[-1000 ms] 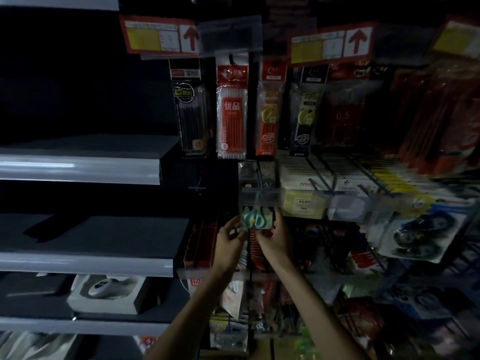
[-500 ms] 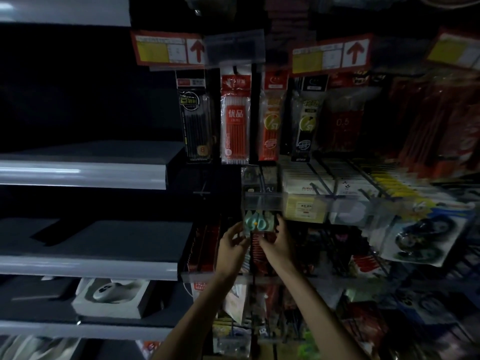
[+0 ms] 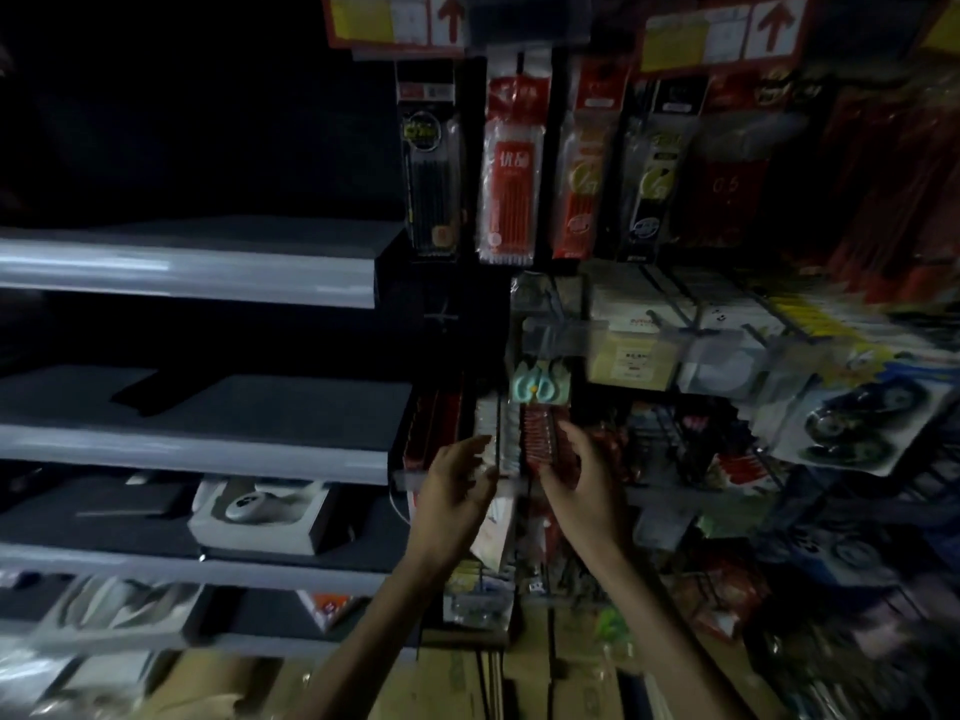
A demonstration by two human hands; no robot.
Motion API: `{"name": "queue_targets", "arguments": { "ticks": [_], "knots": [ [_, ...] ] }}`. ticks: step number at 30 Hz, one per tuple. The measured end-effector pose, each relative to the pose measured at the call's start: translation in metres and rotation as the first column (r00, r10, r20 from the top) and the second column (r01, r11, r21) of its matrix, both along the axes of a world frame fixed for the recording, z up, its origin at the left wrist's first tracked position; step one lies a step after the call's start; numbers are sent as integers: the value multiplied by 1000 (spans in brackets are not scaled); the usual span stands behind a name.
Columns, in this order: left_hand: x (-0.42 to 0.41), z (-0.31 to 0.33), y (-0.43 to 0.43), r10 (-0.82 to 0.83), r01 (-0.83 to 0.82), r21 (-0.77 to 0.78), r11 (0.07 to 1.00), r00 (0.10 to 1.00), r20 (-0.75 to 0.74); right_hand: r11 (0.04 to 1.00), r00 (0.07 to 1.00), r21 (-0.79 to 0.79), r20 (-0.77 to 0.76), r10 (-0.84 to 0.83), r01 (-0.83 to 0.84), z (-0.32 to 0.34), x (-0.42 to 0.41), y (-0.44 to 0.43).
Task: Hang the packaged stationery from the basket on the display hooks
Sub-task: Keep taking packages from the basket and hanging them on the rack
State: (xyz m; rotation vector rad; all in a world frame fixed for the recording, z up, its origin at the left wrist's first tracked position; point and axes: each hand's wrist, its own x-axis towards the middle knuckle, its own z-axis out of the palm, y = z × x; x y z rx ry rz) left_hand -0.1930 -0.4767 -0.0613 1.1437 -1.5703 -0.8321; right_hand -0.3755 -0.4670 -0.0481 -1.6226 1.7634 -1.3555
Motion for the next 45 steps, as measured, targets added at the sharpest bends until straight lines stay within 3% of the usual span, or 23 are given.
{"name": "queue_targets", "arguments": {
  "ticks": [4,7,13,17,21,24,27,31,38,45],
  "knots": [
    [35,-11,48,61,-53,-45,998,980,187,992,987,-3,-99,125,-126,-4,10,39],
    [66,-27,81,186,-158,-102,982,902,391,968,944,35,-213,250,-249,-11,25,62],
    [114,-70,150,355,-378,-101,920,699,621,844,759,224,-369,537,-488,-55,62,74],
    [128,-101,209,382,-555,20,832,597,705,712,621,328,-347,703,-621,-87,103,84],
    [136,-125,268,391,-721,120,683,499,773,530,457,396,-269,848,-750,-117,157,96],
    [142,-136,318,374,-814,185,550,438,817,380,256,468,-307,917,-798,-139,193,111],
    [152,-140,367,377,-894,211,395,367,850,238,76,532,-309,948,-812,-148,228,128],
    [169,-147,417,407,-946,245,212,314,858,117,-108,593,-330,938,-796,-157,278,148],
    [231,-163,471,574,-949,305,-73,210,792,-24,-293,603,-353,888,-798,-158,399,202],
    [321,-176,529,643,-911,341,-232,120,757,-133,-428,592,-392,814,-795,-157,529,285]
  ]
}}
